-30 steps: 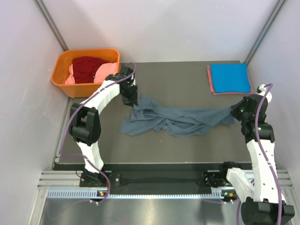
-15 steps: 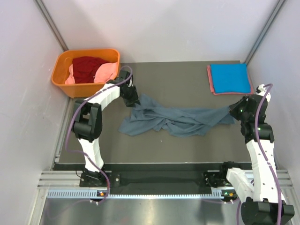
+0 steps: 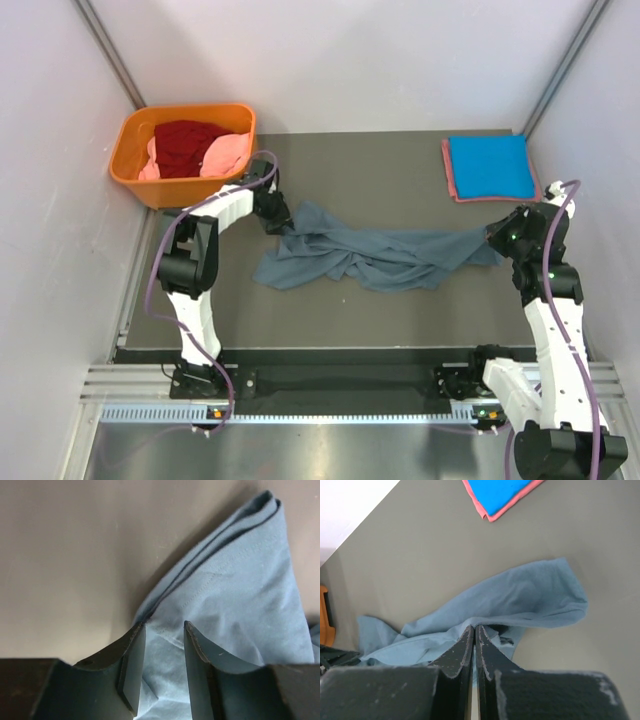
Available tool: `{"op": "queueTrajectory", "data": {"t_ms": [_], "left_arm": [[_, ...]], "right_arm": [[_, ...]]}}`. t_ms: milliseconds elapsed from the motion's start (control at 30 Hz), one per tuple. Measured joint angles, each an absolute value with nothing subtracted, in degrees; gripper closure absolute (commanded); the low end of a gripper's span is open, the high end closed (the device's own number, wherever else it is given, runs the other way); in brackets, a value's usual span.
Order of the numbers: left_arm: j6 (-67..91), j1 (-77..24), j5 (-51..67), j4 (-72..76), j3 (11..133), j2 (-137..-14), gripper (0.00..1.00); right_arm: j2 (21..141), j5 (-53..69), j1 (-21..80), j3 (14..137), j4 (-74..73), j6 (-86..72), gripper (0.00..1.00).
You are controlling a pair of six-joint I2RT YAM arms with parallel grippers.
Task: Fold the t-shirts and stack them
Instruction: Flatten the tshirt out
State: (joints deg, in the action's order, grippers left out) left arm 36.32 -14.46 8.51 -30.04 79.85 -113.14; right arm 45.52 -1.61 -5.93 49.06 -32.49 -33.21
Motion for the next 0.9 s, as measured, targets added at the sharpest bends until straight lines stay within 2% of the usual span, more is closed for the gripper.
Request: {"op": "queueTrajectory", "data": {"t_ms": [200,367,467,900], "left_arm": [[36.5,-14.4,8.5,-29.3,79.9,-114.4,0.65],[36.6,-14.4,8.1,-29.3,79.9,-114.4,0.9],[36.5,-14.4,8.1,-29.5,80.1,-114.4,1.0],[34.2,-14.7,7.9,-39.5,88.7,-111.6,1.0]], "right_arm": [[45.5,-1.6,-5.9,48.8,-32.1,-33.2,1.0],[45.6,-1.5,-5.9,48.0,-31.7,-33.3,1.0],[45.7,-1.4,-5.9,48.0,-31.6,-33.3,1.0],[47.8,1.1,-5.9,48.7,-32.1,-33.6,1.0]]}}
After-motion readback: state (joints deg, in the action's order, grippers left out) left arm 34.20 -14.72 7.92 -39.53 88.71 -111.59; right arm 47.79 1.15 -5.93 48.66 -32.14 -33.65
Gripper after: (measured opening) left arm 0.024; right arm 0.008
